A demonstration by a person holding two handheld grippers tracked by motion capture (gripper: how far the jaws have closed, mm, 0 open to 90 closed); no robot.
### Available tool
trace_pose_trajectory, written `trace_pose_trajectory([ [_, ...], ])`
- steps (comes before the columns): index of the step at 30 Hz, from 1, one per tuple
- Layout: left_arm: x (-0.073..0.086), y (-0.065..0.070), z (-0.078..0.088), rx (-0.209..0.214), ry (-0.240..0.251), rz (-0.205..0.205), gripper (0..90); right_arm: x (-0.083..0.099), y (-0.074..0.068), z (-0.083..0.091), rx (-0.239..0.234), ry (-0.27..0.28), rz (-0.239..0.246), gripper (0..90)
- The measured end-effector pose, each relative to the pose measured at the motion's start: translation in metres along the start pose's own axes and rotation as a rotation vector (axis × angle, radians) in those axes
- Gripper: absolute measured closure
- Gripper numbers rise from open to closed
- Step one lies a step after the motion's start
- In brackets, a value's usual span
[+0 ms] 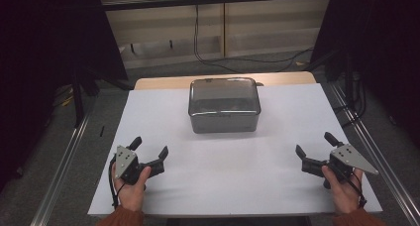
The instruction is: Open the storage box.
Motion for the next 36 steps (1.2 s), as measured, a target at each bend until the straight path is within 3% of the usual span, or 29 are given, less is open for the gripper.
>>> trace_pose_trajectory([
  [11, 0.001, 0.000, -0.001, -0.010, 0.000, -0.003, 3.9, 0.000, -0.006, -0.005, -0.038, 0.005, -0.009, 0.0],
  [18, 0.002, 0.004, -0.002, 0.008, -0.018, -0.007, 4.5, 0.001, -0.009, -0.008, -0.062, 0.008, -0.024, 0.0],
  [24, 0.004, 0.003, -0.004, -0.001, -0.035, -0.007, 4.6, -0.004, -0.017, -0.016, -0.078, 0.018, -0.023, 0.0],
  [29, 0.002, 0.007, -0.002, 0.014, -0.016, -0.003, 4.6, -0.008, -0.024, -0.021, -0.109, 0.022, -0.016, 0.0],
  [32, 0.002, 0.007, -0.001, 0.020, -0.021, 0.000, 4.6, -0.011, -0.029, -0.022, -0.137, 0.023, -0.047, 0.0],
  [36, 0.002, 0.007, -0.002, 0.025, -0.023, 0.013, 4.6, -0.014, -0.033, -0.026, -0.149, 0.031, -0.043, 0.0],
])
Point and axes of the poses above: each handheld gripper's, and its own axes: z roughly backward along the jaws, x roughly out of its underside, y roughly to its right, the point moved 6 cm from there along -z, roughly forward along the jaws, and after that the axes turned 13 degrees about z, right-handed, at the moved point
